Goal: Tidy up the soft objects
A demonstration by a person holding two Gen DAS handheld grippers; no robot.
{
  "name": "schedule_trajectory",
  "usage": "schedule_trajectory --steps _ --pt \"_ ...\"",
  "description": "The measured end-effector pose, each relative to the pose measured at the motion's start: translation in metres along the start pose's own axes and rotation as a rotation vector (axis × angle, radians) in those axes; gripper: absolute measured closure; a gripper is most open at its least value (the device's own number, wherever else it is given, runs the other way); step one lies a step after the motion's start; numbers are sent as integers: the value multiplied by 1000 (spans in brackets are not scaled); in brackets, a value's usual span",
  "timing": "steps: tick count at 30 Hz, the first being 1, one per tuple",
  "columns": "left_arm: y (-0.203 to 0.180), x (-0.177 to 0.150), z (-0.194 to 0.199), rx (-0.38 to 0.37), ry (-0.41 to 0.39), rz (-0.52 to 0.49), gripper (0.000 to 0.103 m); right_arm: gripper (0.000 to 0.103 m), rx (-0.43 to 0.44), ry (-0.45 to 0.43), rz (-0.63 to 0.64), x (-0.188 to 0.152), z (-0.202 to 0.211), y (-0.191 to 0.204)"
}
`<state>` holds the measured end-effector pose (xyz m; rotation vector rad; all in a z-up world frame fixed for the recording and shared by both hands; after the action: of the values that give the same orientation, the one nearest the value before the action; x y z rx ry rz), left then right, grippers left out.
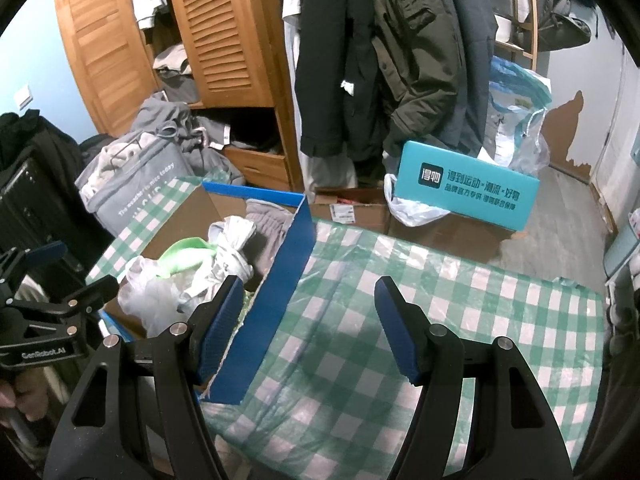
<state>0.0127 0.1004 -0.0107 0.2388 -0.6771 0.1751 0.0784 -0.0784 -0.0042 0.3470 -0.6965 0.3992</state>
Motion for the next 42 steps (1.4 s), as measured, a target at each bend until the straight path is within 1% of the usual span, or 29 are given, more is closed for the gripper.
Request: schedule_trajectory --steps 22,28,42 --pt "-8 -3 3 -6 6 -11 1 36 -4 1 -3 -2 2 -1" --pt "-9 -3 -2 -16 19 -19 1 36 -14 7 -6 -3 6 -8" --pt "-11 -2 -5 -21 27 -20 1 36 -15 10 -5 -5 3 -8"
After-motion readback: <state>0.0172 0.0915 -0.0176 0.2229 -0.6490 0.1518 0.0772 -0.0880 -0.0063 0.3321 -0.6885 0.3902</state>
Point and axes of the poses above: each gripper's, at about its wrist camera, not at the fingertips, and z roughly against the way its jaws point, y to its left, x to its top, the point moved 6 cm from there along -z, roughly the way its jaws point, and after that the axes turned 1 degree about x, right-handed, at the moved point
